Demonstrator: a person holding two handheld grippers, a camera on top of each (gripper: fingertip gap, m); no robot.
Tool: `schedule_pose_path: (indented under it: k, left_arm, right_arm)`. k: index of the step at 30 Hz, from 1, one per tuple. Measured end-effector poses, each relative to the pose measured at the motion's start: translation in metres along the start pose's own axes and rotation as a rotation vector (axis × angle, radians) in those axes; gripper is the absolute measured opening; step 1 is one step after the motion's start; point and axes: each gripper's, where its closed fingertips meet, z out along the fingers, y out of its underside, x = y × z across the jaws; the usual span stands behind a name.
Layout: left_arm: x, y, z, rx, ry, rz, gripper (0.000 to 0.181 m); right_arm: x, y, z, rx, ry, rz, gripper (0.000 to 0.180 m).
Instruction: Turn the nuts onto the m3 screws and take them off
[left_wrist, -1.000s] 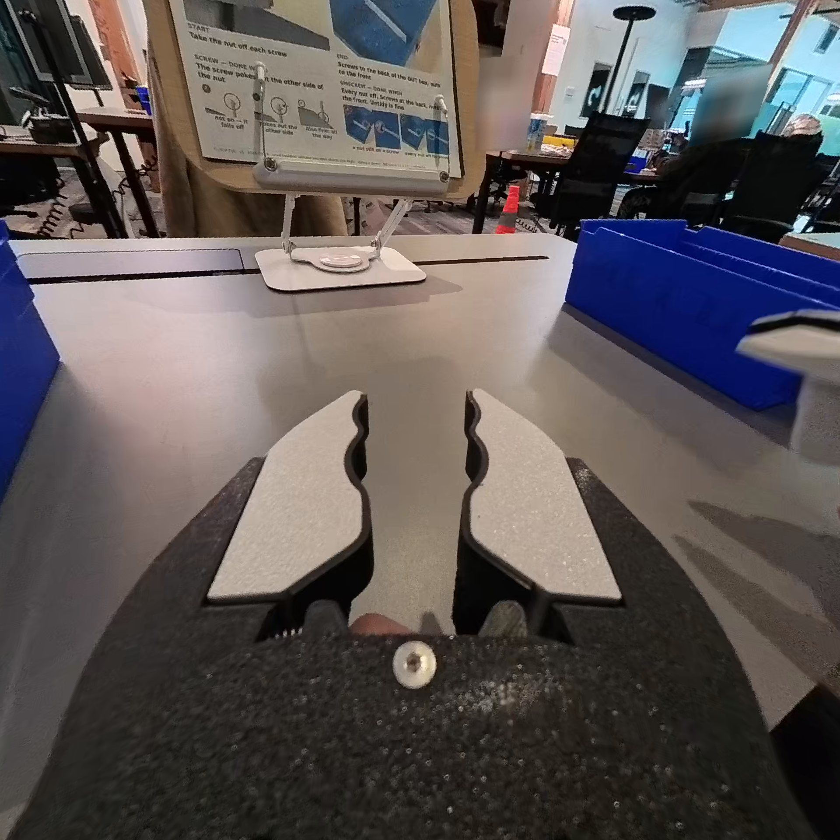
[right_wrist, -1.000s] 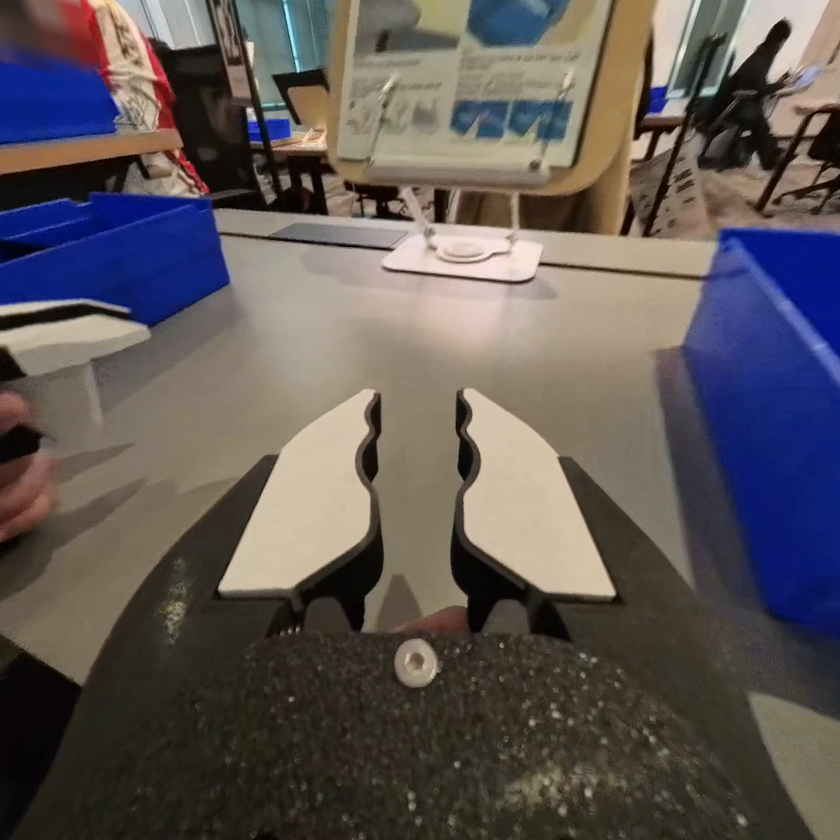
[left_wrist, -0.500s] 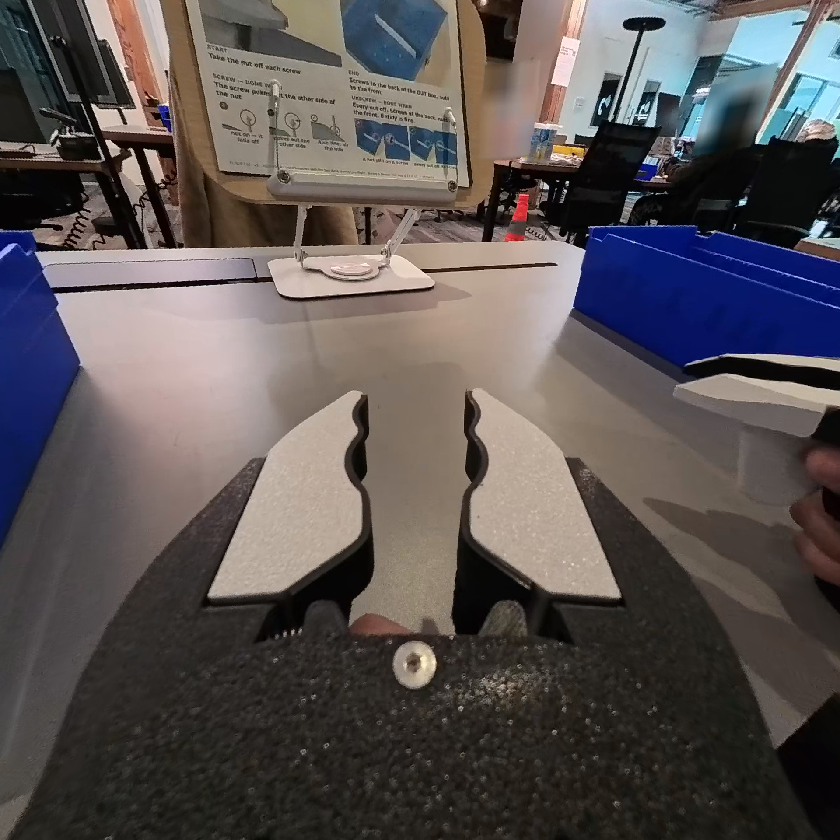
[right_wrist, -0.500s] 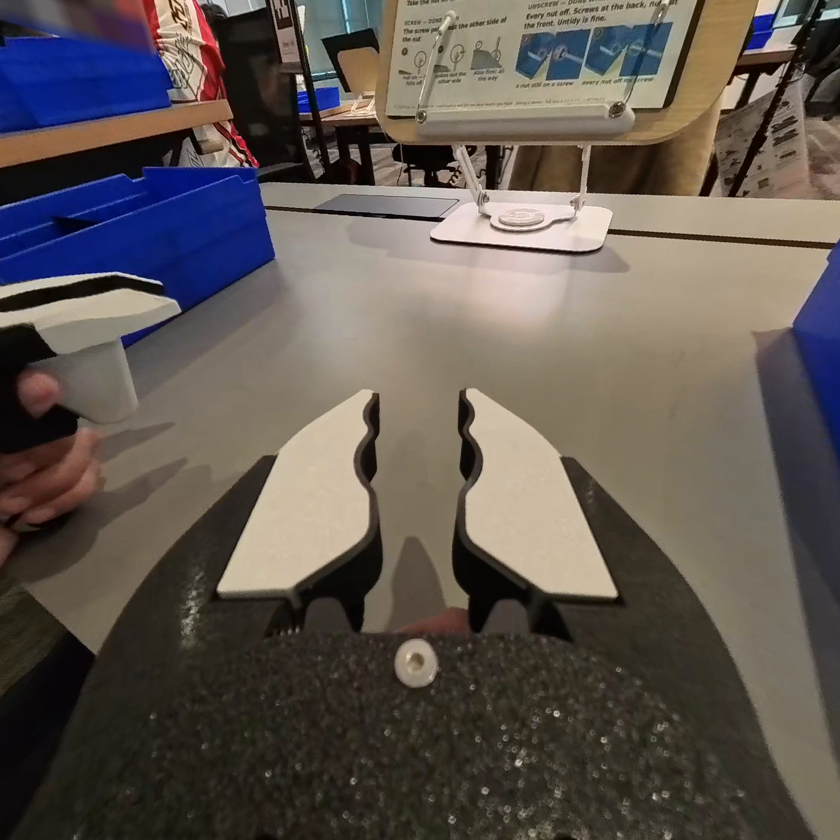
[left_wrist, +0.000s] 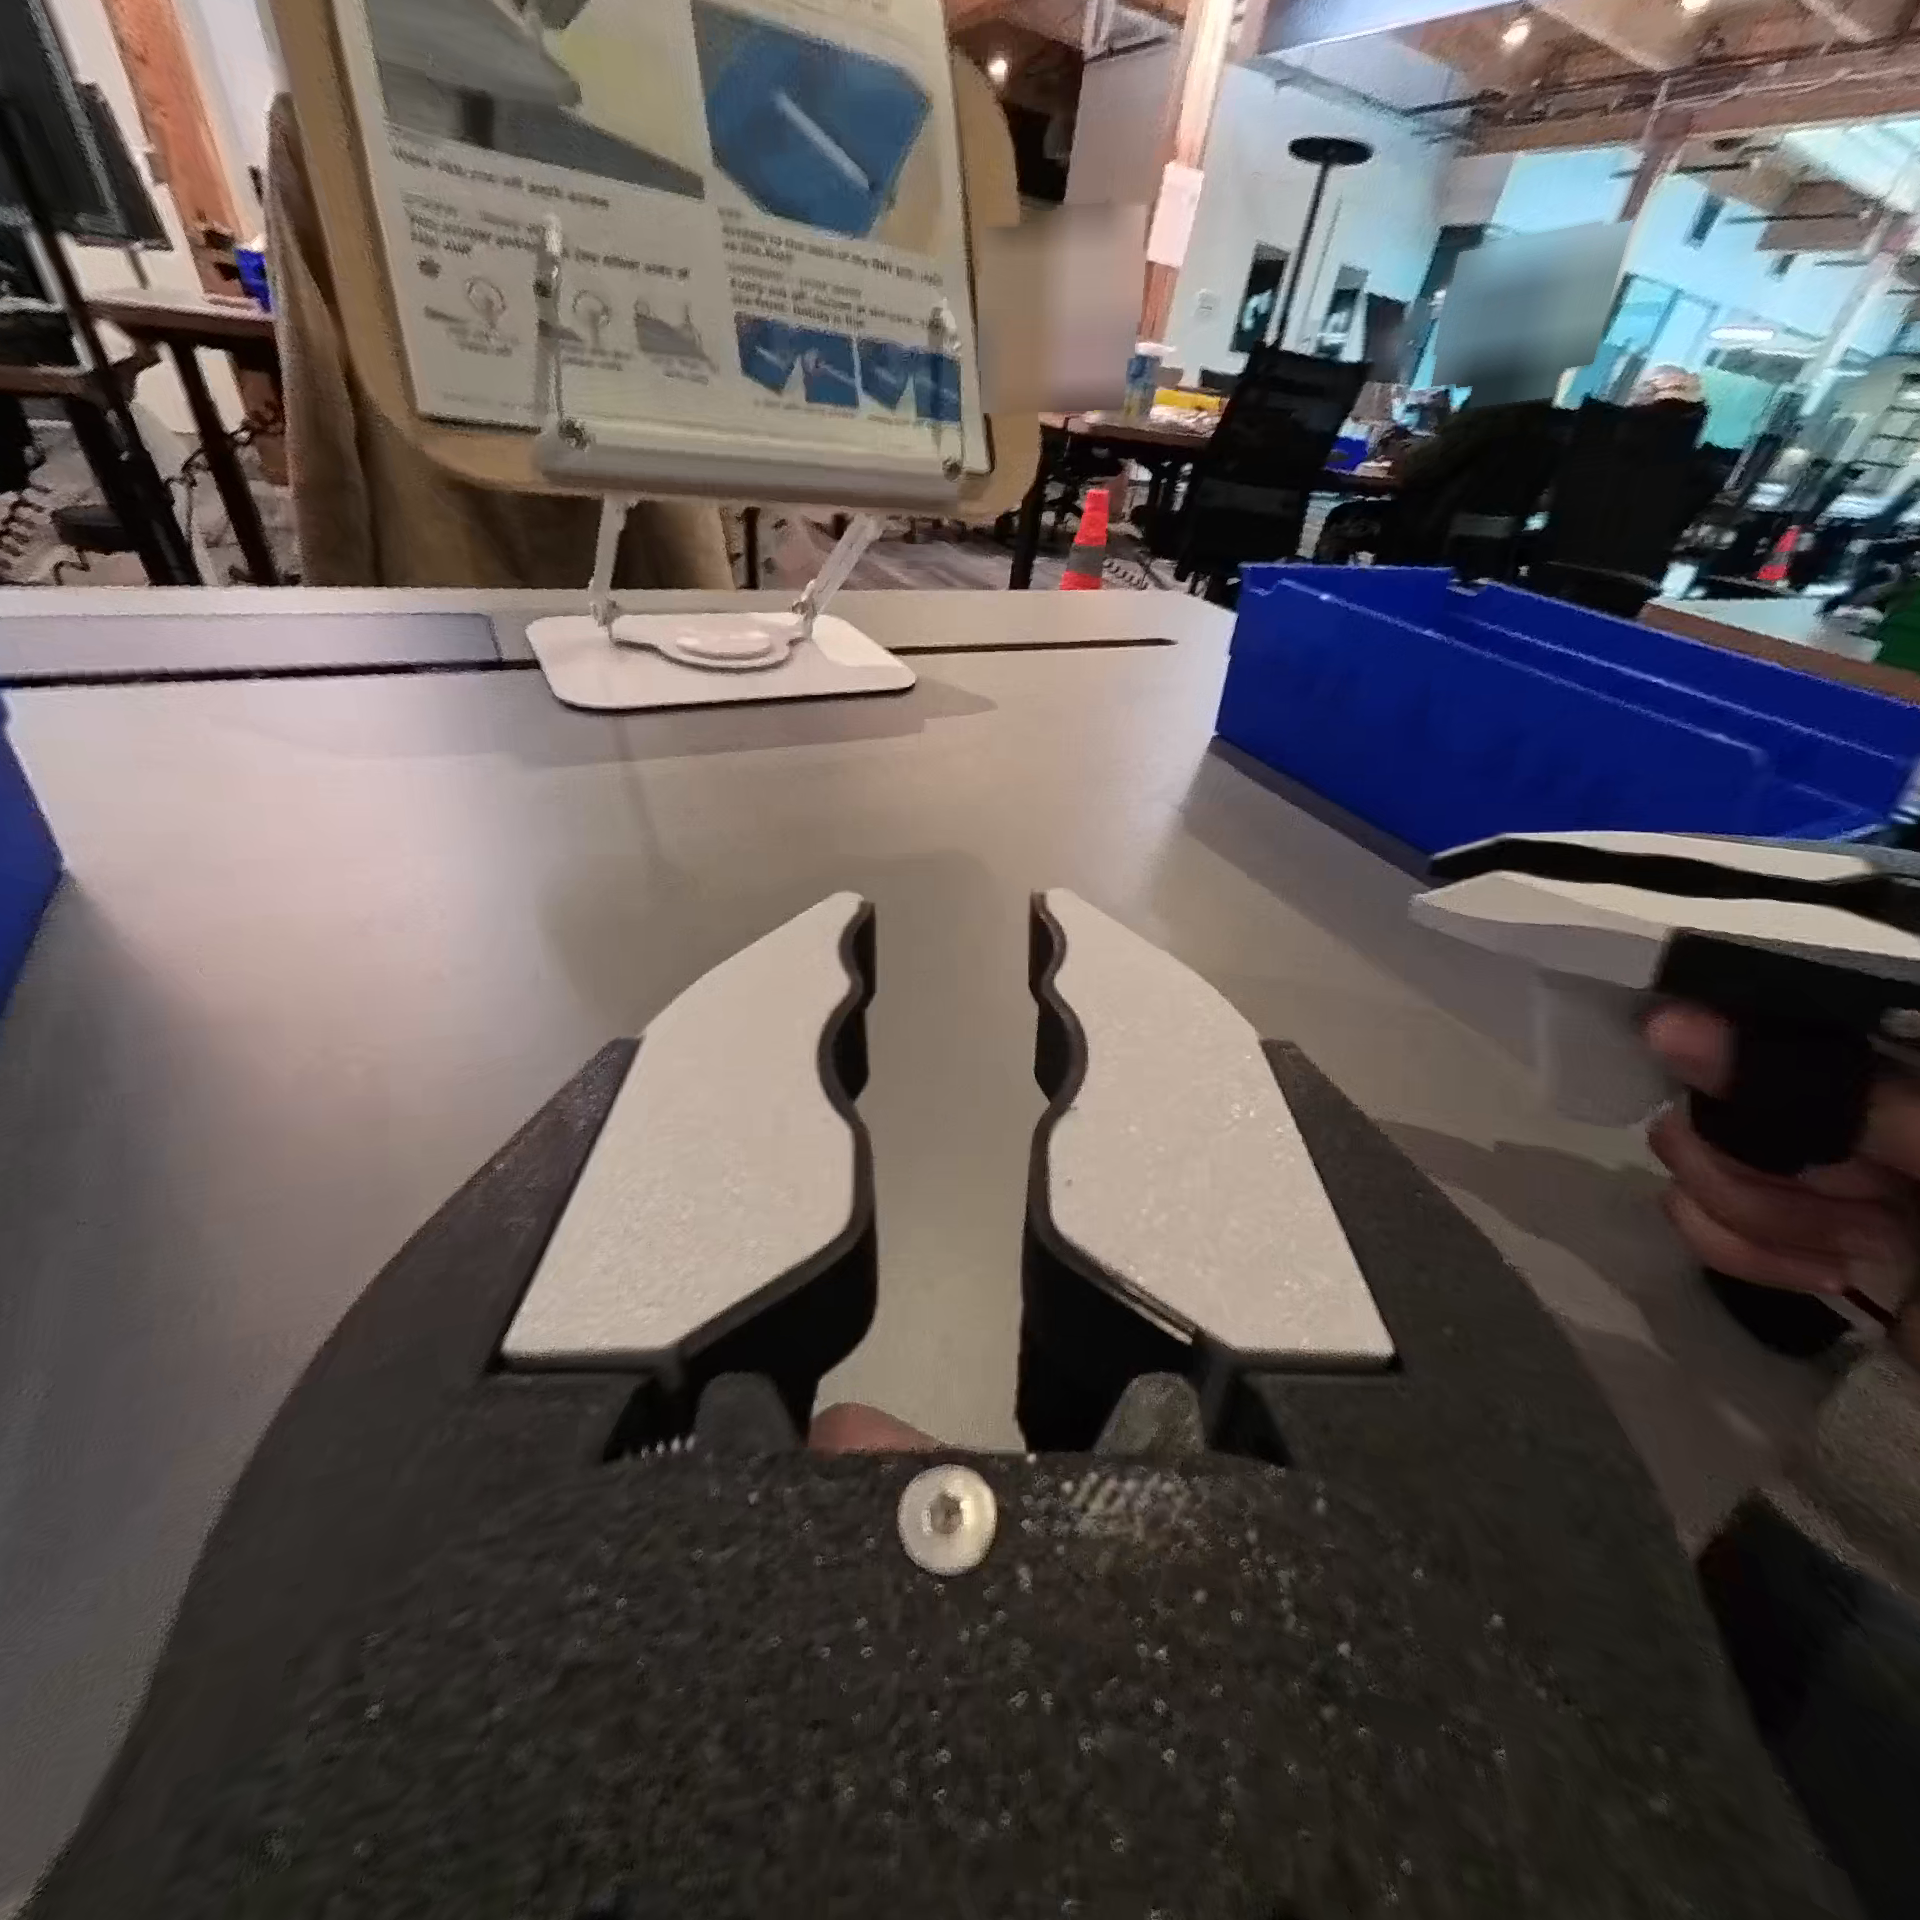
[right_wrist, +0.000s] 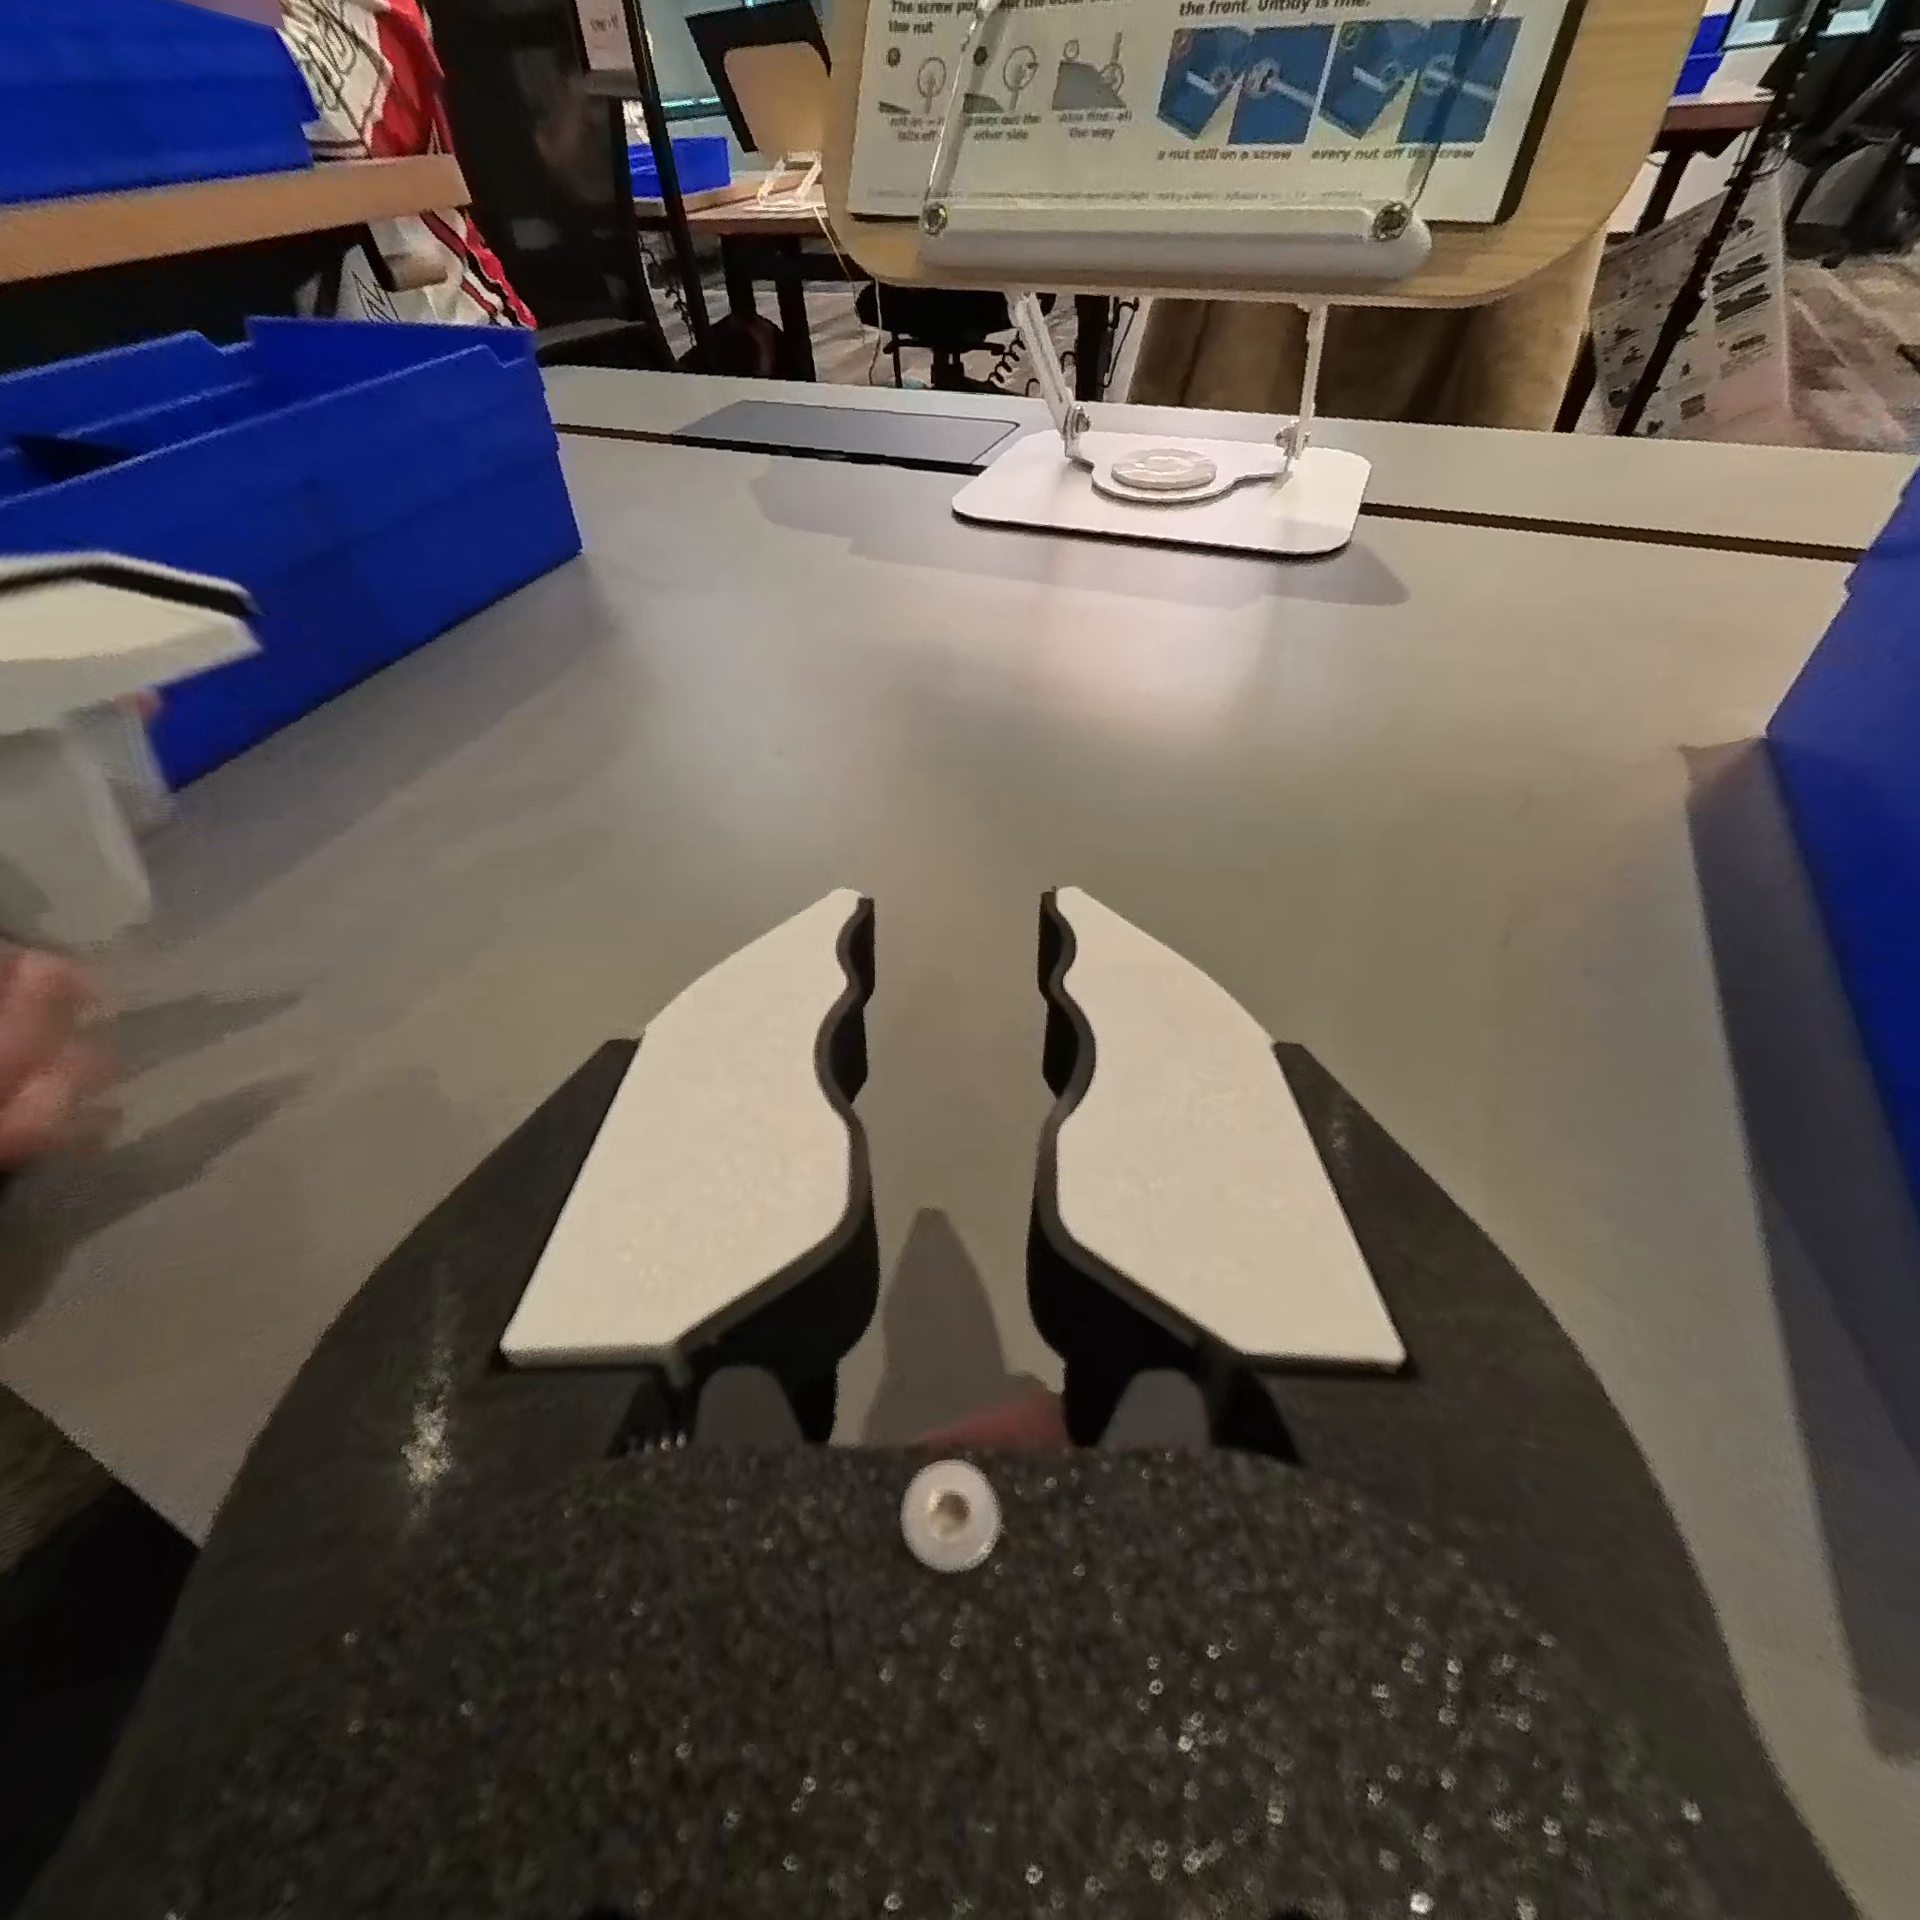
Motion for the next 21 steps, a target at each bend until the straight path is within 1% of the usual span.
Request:
schedule_pose_path:
  k: [2, 3, 4, 6, 8, 11, 13, 18, 21]
  left_arm:
    - [-0.002, -0.023, -0.018, -0.025, 0.045, 0.052, 0.029]
    - [-0.009, -0.039, -0.032, -0.04, 0.074, 0.076, 0.033]
    - [-0.022, -0.055, -0.048, -0.053, 0.093, 0.108, 0.034]
    - [-0.065, -0.077, -0.077, -0.135, 0.11, 0.216, 0.033]
    - [-0.125, -0.086, -0.095, -0.283, 0.106, 0.345, 0.036]
    - [-0.2, -0.07, -0.101, -0.533, 0.171, 0.547, 0.034]
    - [-0.225, -0.043, -0.092, -0.668, 0.269, 0.621, 0.035]
    - [-0.25, 0.023, -0.055, -0.873, 0.44, 0.634, 0.034]
    - [-0.248, 0.042, -0.039, -0.907, 0.551, 0.598, 0.031]
  right_arm:
    - [0.002, -0.001, -0.001, 0.008, 0.014, 0.009, 0.03]
    - [0.004, -0.001, -0.001, 0.013, 0.021, 0.016, 0.03]
    - [0.005, -0.001, -0.002, 0.013, 0.023, 0.022, 0.03]
    - [0.004, 0.0, -0.001, 0.005, 0.006, 0.031, 0.03]
    - [0.003, 0.0, 0.0, 0.001, -0.015, 0.043, 0.031]
    - [0.001, 0.001, 0.0, -0.006, -0.043, 0.058, 0.031]
    - [0.001, 0.001, 0.0, -0.004, -0.051, 0.063, 0.031]
    - [0.001, 0.0, 0.0, -0.001, -0.05, 0.066, 0.031]
    - [0.001, 0.001, 0.0, -0.008, -0.053, 0.065, 0.031]
